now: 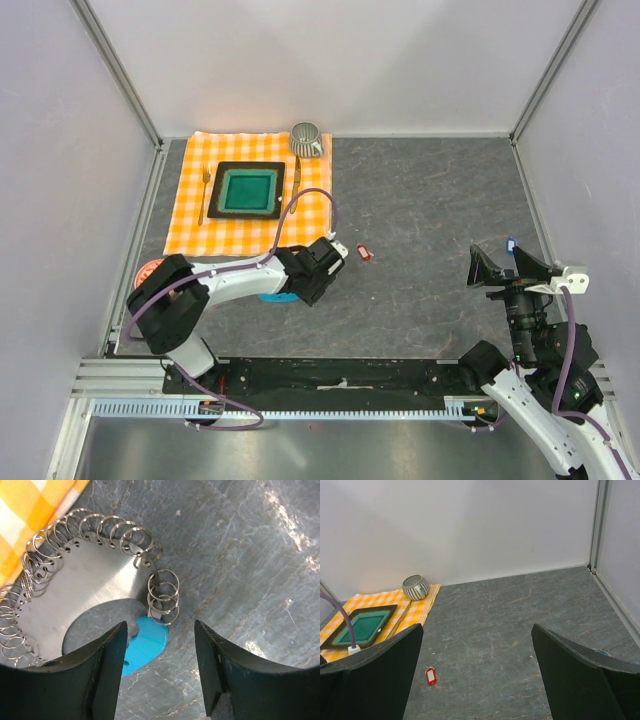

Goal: Put the keys on the keyring

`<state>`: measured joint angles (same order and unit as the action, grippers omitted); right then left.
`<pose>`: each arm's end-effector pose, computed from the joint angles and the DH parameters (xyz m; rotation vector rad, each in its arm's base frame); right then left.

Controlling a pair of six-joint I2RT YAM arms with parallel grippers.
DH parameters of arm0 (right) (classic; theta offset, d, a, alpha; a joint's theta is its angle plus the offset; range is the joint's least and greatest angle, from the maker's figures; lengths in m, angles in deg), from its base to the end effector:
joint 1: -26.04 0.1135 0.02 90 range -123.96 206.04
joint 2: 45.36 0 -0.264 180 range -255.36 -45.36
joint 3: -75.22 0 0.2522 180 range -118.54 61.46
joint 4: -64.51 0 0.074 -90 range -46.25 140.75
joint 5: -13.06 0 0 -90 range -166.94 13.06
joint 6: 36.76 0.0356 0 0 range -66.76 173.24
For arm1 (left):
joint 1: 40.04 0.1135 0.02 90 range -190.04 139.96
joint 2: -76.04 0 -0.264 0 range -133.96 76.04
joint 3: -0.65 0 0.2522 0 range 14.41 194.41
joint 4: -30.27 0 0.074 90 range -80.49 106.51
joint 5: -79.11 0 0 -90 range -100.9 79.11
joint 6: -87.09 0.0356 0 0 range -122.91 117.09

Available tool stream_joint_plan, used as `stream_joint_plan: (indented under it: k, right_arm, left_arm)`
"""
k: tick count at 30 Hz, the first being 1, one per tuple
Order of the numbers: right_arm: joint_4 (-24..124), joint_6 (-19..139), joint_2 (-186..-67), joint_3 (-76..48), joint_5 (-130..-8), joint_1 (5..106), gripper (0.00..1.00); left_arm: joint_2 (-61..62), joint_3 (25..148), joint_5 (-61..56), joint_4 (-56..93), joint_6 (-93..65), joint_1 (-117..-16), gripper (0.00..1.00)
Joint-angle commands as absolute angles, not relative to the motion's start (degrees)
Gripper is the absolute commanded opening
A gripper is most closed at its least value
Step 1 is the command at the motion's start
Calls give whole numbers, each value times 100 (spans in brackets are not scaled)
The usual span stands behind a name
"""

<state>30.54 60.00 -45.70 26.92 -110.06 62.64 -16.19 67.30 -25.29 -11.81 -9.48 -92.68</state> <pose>0.0322 -0.0003 0.3275 0.1413 1.3641 0.2518 0.1885 -0.2323 0.1681 0.9874 2.4932 0.0329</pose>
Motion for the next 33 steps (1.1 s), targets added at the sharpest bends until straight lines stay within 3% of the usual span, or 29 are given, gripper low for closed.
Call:
stream_joint_plan:
  k: [1,8,22,33]
  right_arm:
    - [3247,5930,-4563,2718,-10928,6295,98]
    - [3256,5922,-4562,2727,-10928,6304,98]
    - [3264,5913,-4562,2745,-10902,6304,98]
    - [3265,5913,-4562,2736,-10902,6295,98]
  left_arm:
    - [-1844,7075,-2865,-1197,-634,-9295,61]
    - [-2205,7409,-3049,-1153,-467,-9303,48]
    - [-2785,8042,-3524,-1135,-335,-9277,42]
    - [-1424,7419,-2831,-978,-1080,-9198,50]
